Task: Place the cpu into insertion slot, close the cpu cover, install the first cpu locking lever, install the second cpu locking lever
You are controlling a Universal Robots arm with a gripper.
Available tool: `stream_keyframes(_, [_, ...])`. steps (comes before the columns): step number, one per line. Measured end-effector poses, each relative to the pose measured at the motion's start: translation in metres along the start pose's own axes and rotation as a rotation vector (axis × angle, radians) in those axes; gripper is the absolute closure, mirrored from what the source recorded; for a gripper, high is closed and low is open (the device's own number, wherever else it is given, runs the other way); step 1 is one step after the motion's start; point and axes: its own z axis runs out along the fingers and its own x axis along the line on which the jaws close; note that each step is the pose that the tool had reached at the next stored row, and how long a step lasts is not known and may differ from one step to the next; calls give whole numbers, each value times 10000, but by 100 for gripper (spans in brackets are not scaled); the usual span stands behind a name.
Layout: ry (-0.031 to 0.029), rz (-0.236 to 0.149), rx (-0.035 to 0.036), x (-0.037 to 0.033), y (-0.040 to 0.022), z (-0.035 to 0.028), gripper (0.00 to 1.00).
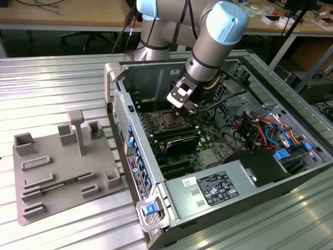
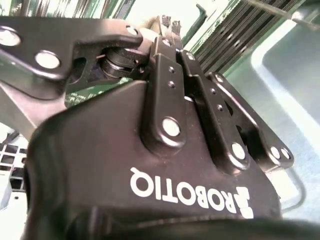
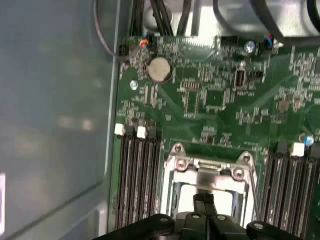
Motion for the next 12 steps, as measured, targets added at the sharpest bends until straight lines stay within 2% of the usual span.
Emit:
stream_keyframes(2, [3,3,17,2,27,-37,89])
stream_keyframes(7, [6,4,22,23,24,-229,89])
stream_keyframes(9, [9,4,22,29,22,-271,89])
stream_keyframes(12, [16,3,20,31,21,-291,89])
